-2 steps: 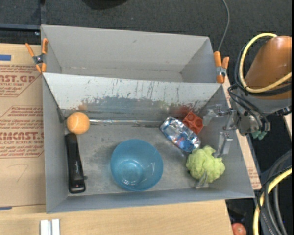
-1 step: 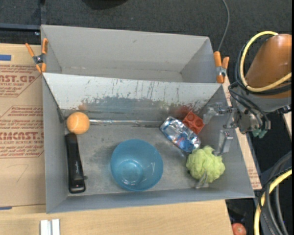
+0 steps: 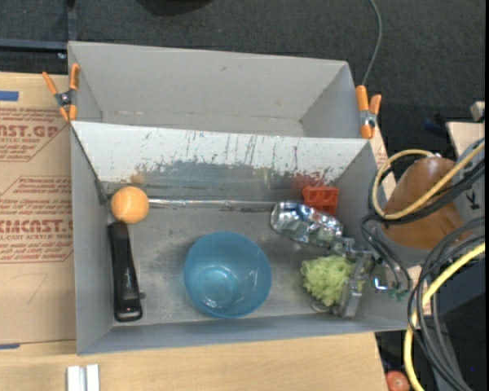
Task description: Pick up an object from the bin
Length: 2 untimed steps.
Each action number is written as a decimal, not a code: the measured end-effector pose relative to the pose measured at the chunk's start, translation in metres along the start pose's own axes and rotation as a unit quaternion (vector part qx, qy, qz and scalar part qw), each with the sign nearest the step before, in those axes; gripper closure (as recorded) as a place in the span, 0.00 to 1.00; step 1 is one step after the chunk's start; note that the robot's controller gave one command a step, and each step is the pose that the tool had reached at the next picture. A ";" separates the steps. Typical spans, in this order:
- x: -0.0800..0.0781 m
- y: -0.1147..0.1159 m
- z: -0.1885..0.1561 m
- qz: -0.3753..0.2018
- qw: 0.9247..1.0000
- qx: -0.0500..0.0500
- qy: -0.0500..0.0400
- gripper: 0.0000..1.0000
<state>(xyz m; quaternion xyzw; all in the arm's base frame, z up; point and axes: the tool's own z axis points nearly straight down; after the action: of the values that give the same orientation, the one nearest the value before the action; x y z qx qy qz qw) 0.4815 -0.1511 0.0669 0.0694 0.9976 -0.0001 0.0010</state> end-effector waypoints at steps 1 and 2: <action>0.000 -0.005 -0.087 -0.098 0.995 0.001 -0.005 0.00; 0.005 0.027 -0.032 0.057 0.998 0.000 0.000 0.00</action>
Offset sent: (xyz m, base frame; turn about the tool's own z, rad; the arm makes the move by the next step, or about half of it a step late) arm -0.0012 0.0264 0.0331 0.1144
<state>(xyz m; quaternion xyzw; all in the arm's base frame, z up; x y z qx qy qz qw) 0.4801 -0.1239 0.0992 0.1256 0.9921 0.0001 0.0008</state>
